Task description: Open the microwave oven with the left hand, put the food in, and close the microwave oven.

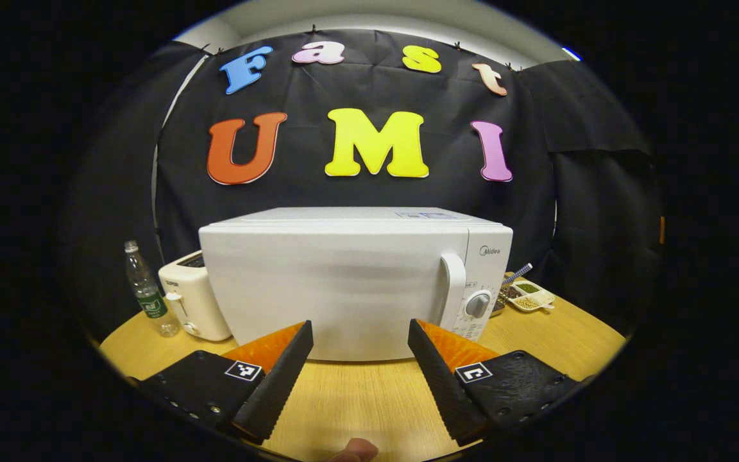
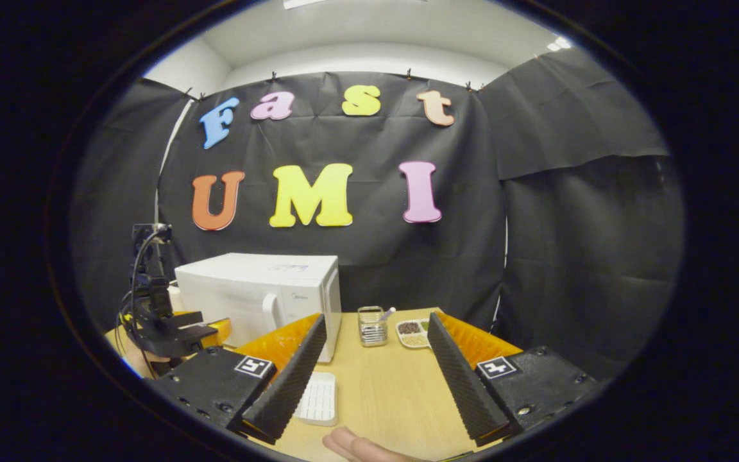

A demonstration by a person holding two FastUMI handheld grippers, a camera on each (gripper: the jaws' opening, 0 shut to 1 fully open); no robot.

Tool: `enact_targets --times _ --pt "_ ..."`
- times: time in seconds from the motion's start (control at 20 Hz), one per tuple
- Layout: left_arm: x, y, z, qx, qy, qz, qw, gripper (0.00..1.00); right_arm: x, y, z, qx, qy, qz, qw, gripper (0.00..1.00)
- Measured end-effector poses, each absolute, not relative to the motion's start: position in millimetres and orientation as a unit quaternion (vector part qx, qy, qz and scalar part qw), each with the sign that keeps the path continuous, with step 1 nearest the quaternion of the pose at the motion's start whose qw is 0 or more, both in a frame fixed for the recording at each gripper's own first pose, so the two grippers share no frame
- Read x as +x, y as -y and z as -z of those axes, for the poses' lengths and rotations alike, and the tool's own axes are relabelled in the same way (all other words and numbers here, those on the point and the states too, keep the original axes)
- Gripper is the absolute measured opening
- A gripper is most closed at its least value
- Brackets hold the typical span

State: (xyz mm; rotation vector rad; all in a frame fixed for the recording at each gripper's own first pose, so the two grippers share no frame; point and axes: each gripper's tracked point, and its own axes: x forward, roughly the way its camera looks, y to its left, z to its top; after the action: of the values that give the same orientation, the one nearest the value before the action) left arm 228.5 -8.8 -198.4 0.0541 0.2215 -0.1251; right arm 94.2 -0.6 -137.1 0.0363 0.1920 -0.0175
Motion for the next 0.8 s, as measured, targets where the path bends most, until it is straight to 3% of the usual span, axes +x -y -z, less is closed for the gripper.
enact_targets --times 0.05,0.1,0.35,0.4,0.45,0.55,0.7,0.75,0.8 --pt "220 5 191 0.029 -0.108 0.06 0.992 0.94 93 -2 134 0.017 -0.094 0.008 0.995 0.96" --pt "210 1 181 0.031 -0.102 0.057 0.993 0.94 89 -3 133 0.016 -0.093 0.01 0.995 1.0" --pt "161 -11 136 0.027 -0.079 0.052 0.995 0.94 71 -12 115 0.012 -0.08 0.013 0.997 1.0" --pt "150 -17 127 0.023 -0.079 0.042 0.996 0.94 68 -12 112 0.01 -0.079 0.017 0.997 0.95" --pt "139 -22 118 0.021 -0.079 0.03 0.996 0.94 63 -12 110 0.011 -0.08 0.02 0.997 1.0" --pt "117 -34 102 0.021 -0.081 0.003 0.997 0.93 51 -16 102 0.018 -0.075 0.017 0.997 0.96" --pt "81 -53 77 0.042 -0.077 -0.049 0.995 0.93 32 -16 92 0.028 -0.067 0.021 0.997 1.0" --pt "68 -54 67 0.049 -0.069 -0.053 0.995 0.93 25 -18 86 0.032 -0.062 0.018 0.997 0.95" --pt "54 -50 53 0.051 -0.059 -0.048 0.996 0.94 18 -20 82 0.035 -0.059 0.016 0.998 1.0"
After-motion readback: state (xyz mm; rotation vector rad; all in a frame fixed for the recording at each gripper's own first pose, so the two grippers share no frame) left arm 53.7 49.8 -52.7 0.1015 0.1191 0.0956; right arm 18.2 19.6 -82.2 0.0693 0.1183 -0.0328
